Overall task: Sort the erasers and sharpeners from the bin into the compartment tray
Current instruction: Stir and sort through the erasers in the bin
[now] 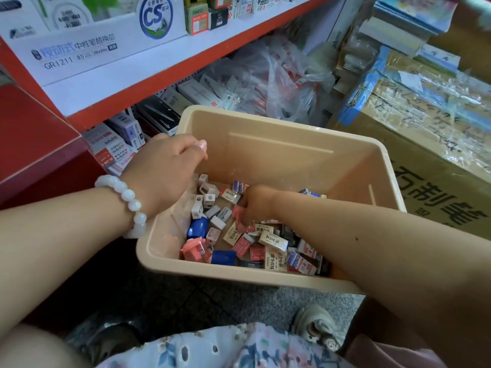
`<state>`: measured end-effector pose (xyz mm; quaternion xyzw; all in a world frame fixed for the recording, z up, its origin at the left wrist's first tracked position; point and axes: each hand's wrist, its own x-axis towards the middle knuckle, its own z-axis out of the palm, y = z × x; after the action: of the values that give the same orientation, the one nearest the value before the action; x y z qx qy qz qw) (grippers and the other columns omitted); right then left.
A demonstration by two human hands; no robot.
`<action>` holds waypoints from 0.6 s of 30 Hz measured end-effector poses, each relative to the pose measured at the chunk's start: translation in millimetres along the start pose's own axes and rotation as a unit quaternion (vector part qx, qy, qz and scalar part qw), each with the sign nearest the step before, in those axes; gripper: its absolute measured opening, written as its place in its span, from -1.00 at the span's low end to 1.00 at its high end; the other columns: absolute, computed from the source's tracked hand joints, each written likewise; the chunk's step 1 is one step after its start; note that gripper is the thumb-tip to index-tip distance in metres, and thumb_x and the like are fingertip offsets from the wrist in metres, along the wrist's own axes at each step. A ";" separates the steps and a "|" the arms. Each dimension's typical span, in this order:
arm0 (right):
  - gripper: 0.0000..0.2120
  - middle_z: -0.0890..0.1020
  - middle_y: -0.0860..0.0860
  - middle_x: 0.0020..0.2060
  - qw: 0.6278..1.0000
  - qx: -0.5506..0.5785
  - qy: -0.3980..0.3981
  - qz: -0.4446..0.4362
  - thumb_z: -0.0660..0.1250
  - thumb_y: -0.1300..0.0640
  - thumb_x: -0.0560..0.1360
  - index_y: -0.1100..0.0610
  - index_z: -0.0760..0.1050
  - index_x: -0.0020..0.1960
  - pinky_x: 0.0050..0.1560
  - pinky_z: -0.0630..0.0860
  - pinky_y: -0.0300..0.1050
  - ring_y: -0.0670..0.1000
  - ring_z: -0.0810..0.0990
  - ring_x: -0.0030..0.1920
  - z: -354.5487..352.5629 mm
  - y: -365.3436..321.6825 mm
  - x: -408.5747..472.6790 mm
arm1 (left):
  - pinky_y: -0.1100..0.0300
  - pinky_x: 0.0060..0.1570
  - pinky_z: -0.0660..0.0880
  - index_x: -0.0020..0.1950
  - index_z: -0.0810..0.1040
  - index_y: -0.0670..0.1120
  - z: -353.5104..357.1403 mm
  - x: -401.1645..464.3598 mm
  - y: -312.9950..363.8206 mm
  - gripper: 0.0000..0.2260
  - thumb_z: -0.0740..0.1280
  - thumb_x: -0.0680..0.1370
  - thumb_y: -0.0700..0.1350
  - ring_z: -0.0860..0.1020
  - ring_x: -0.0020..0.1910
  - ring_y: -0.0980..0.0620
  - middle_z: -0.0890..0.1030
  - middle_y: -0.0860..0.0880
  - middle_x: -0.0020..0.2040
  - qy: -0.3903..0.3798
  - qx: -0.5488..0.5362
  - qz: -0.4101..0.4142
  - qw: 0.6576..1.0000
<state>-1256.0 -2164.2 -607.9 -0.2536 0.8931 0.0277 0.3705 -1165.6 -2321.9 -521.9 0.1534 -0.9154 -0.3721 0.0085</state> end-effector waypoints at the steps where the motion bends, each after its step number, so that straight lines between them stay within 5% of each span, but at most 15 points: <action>1: -0.71 0.62 0.04 -0.02 1.000 0.000 -0.008 0.000 0.43 0.07 0.43 0.17 0.57 0.09 0.00 0.58 -0.09 0.03 0.58 -0.03 -2.2 1.6 -2.2 | 0.18 0.02 0.21 0.01 0.57 0.08 -0.2 -0.1 0.1 -0.72 0.08 0.63 0.06 0.41 0.07 0.00 0.45 -0.10 0.14 0.001 0.001 0.001 1.000; 6: -0.75 0.67 0.13 -0.05 0.999 0.039 0.006 0.007 0.42 0.15 0.44 0.16 0.58 0.11 -0.21 0.55 -0.15 -0.02 0.57 -0.24 -45.4 31.0 -38.0 | 0.14 0.03 0.25 0.02 0.58 0.08 0.5 0.7 -2.1 -0.72 0.07 0.63 0.07 0.43 0.09 -0.03 0.44 -0.09 0.14 -0.004 0.004 0.000 1.000; 9: -0.74 0.66 0.04 -0.08 0.996 -0.065 0.053 0.042 0.45 0.07 0.40 0.14 0.60 0.06 -0.07 0.51 -0.11 0.07 0.61 -0.09 -65.9 59.4 -55.1 | 0.12 0.05 0.25 0.01 0.57 0.08 1.3 1.9 -3.1 -0.72 0.08 0.63 0.07 0.43 0.11 -0.02 0.44 -0.08 0.17 -0.005 -0.002 0.001 1.000; 12: -0.73 0.61 0.04 0.02 0.983 -0.173 -0.007 0.060 0.33 0.07 0.52 0.17 0.55 0.16 0.02 0.41 -0.14 0.07 0.57 0.01 -68.9 70.0 -71.0 | 0.11 0.06 0.26 0.04 0.58 0.07 1.4 1.0 -2.9 -0.71 0.07 0.63 0.08 0.43 0.12 -0.05 0.44 -0.09 0.20 -0.007 0.004 0.000 1.000; 18: -0.72 0.51 0.09 0.22 0.963 -0.244 0.016 0.112 0.24 0.15 0.57 0.17 0.49 0.26 0.25 0.43 0.00 0.14 0.48 0.23 -51.4 75.4 -84.1 | 0.10 0.04 0.28 0.02 0.57 0.09 0.8 0.3 -3.2 -0.70 0.07 0.61 0.12 0.45 0.11 -0.05 0.45 -0.10 0.20 -0.009 0.003 0.003 1.000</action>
<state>-1274.8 -2074.4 -524.3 -0.2355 0.8877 0.2823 0.2772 -1165.1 -2323.7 -524.7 0.1472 -0.9170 -0.3708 0.0008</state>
